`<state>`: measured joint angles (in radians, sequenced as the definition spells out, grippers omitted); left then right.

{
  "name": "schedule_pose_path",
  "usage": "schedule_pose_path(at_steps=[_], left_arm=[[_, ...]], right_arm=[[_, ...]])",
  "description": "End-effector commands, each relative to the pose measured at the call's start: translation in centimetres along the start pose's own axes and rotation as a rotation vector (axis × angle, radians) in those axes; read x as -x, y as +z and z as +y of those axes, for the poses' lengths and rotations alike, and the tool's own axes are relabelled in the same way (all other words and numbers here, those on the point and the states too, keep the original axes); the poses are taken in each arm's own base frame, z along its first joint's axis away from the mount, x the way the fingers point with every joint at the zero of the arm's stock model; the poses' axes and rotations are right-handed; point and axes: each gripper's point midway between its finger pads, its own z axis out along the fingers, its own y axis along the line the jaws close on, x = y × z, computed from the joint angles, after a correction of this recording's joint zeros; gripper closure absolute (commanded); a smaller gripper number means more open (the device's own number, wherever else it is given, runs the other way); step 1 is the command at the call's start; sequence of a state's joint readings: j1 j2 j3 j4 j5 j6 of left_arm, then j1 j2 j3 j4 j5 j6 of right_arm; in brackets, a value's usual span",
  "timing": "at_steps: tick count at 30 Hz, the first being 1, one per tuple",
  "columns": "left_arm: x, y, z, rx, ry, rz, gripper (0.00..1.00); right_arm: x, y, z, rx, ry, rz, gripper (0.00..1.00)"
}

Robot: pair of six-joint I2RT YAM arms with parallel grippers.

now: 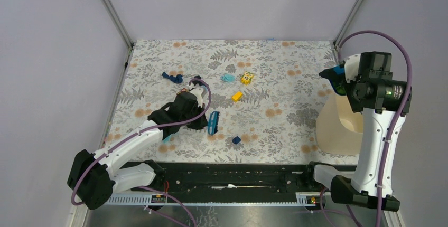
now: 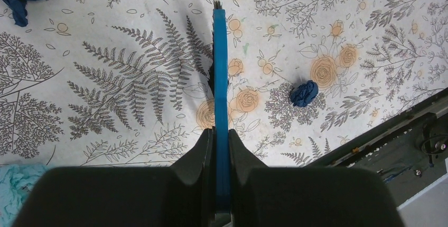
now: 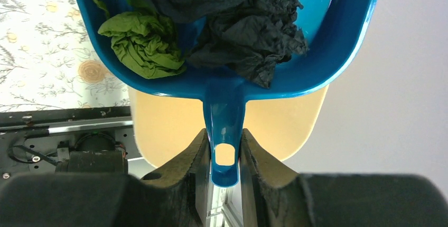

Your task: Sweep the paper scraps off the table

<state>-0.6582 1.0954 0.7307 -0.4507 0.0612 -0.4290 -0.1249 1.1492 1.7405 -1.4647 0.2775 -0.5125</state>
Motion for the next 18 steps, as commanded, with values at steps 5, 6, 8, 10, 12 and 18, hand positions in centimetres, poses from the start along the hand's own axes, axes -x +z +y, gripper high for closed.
schedule_pose_path(at_steps=[5, 6, 8, 10, 12, 18], left_arm=[[0.9, -0.5, -0.8, -0.040, 0.024, -0.024, 1.00], [0.9, -0.4, -0.7, -0.038, 0.025, -0.024, 1.00], [0.8, -0.4, -0.7, -0.038, 0.027, -0.019, 1.00], [0.7, -0.3, -0.8, -0.043, 0.025, -0.011, 1.00], [0.7, -0.4, -0.9, -0.046, 0.027, -0.006, 1.00], [0.8, -0.6, -1.1, -0.056, 0.030, -0.014, 1.00]], right_arm=[[-2.4, 0.6, -2.7, -0.099, -0.054, 0.059, 1.00], [-2.7, 0.5, -3.2, -0.118, -0.063, 0.074, 1.00], [-3.0, 0.0, -4.0, -0.143, -0.085, 0.092, 1.00], [-3.4, -0.2, -4.6, -0.155, -0.095, 0.110, 1.00], [-4.1, 0.1, -4.7, -0.152, -0.107, 0.149, 1.00], [-6.4, 0.3, -5.7, -0.169, -0.169, 0.253, 1.00]])
